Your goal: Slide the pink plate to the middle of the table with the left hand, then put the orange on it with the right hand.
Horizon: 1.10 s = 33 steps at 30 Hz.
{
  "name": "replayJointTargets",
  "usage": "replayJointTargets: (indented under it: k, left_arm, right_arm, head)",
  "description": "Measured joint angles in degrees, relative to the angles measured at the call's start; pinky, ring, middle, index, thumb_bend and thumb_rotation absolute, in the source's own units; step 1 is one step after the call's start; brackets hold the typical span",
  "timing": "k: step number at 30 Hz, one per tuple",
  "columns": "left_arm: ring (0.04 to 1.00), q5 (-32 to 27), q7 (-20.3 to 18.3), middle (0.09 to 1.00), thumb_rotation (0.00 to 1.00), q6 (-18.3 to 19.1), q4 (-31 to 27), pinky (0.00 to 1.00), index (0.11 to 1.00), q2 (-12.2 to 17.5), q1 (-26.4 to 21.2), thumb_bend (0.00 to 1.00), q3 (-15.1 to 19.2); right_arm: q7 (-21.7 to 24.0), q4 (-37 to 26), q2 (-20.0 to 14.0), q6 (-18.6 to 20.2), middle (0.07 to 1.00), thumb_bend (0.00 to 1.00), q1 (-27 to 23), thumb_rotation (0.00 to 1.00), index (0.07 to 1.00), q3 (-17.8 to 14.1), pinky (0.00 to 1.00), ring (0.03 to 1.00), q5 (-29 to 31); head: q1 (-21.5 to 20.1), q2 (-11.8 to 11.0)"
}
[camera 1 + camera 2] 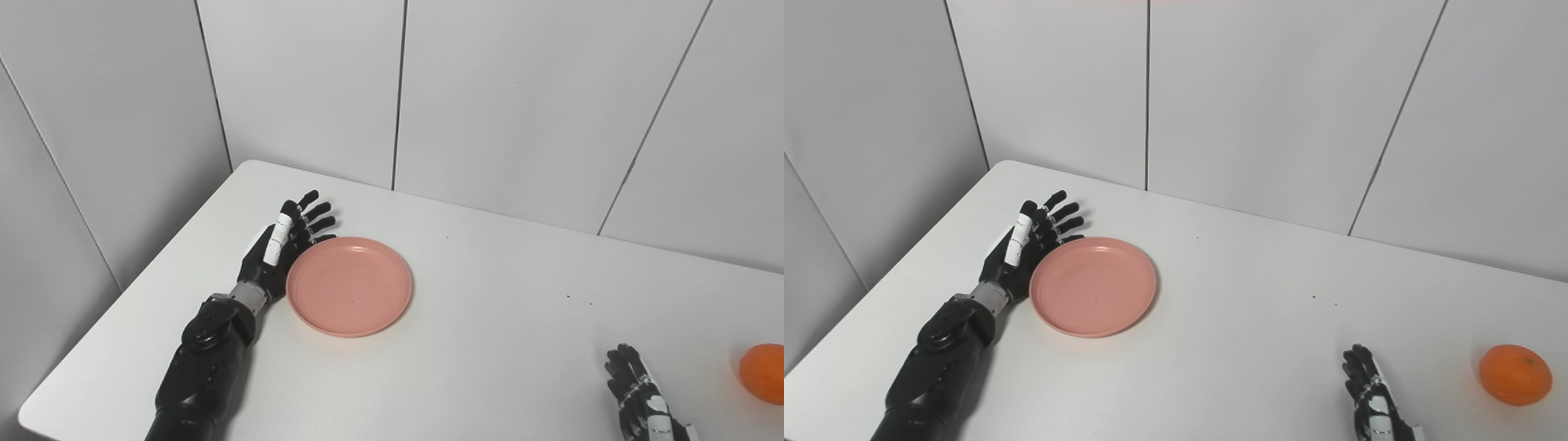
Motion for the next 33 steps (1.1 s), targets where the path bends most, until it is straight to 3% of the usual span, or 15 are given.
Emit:
replayJointTargets:
  k: [15,22,33]
  left_arm:
    - [0.883,3.7,5.4,0.910,0.89,1.0,-2.6,0.80,0.922,-1.8,0.4,1.00,-1.7]
    - [0.865,6.1,8.8,0.898,0.90,2.1,-5.0,0.80,0.921,-3.3,1.0,1.00,-2.2]
    - [0.867,5.9,9.8,0.910,0.90,3.3,-7.0,0.80,0.929,-5.3,1.6,1.00,-2.2]
  right_arm:
    - [-0.7,-0.8,1.8,1.2,0.905,0.82,0.5,0.96,0.903,0.8,0.98,0.928,-2.3]
    - [-1.9,-1.8,3.2,1.9,0.903,0.84,1.2,0.96,0.895,1.9,1.00,0.930,-4.2]
    - [-4.7,-2.3,4.3,3.5,0.884,0.86,1.0,0.94,0.884,2.9,0.97,0.904,-5.0]
  head:
    - [-4.3,3.3]
    - [-8.8,6.1]
    - [-12.3,7.7]
